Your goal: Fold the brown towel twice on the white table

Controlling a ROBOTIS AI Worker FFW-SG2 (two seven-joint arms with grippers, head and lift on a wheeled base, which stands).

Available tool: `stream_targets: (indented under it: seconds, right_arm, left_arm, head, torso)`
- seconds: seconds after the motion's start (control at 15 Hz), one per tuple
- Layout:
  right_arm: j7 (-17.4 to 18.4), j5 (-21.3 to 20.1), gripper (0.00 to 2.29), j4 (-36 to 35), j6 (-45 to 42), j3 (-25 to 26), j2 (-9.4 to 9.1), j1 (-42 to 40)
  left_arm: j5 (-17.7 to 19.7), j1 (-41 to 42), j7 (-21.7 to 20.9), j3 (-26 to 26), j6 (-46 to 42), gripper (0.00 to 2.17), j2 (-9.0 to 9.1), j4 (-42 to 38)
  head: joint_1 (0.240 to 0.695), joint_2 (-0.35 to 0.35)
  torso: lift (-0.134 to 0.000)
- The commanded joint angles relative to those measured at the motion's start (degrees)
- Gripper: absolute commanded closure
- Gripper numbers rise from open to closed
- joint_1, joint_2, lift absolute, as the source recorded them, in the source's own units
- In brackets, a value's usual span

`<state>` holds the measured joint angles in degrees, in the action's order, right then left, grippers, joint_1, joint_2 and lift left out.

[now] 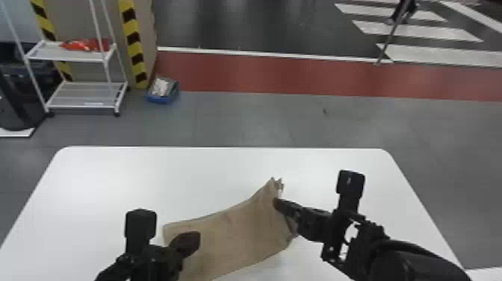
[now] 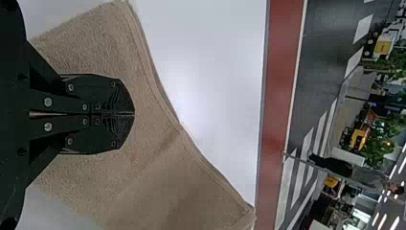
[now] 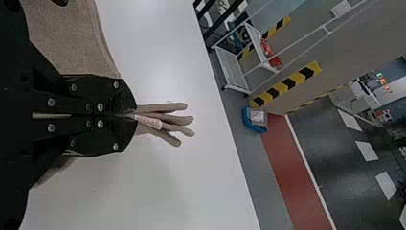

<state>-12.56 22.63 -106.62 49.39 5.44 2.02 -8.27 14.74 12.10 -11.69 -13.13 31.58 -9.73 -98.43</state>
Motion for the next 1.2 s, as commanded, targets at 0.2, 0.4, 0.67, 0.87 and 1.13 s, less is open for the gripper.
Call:
stream_targets:
  seconds: [0.2, 0.4, 0.67, 0.87, 1.13]
  right_arm:
    - [0.0, 4.1, 1.15, -3.1, -0.7, 1.3, 0.09, -1.4]
    - [0.8, 4.3, 1.15, -5.2, 0.8, 0.6, 0.09, -1.2]
    - [1.1, 4.4, 1.15, -6.4, 3.7, -1.2, 0.09, -1.1]
    - [1.6, 3.7, 1.15, -5.7, 3.1, -5.0, 0.0, -0.1]
    - [3.3, 3.1, 1.15, -4.6, 2.6, -10.2, -0.17, 1.2]
  left_arm:
    - [-0.6, -0.3, -1.1, 2.7, 0.7, 2.01, -1.52, 4.1]
    - [-3.0, -2.5, -1.1, 1.6, 0.7, 2.01, -0.9, 8.9]
    - [-3.1, -4.0, -0.9, -0.4, 0.7, 2.01, -0.64, 10.7]
    - [-3.0, -4.5, -0.4, -2.4, 0.7, 2.01, -0.02, 11.2]
    - [-3.2, -5.1, -0.2, -4.6, 1.1, 2.01, 0.95, 11.2]
  head:
    - [0.695, -0.056]
    - [0.695, -0.035]
    - [0.695, -0.025]
    - [0.695, -0.015]
    - [0.695, -0.001]
  torso:
    - [0.0]
    - [0.0]
    - [0.0]
    - [0.0]
    - [0.0]
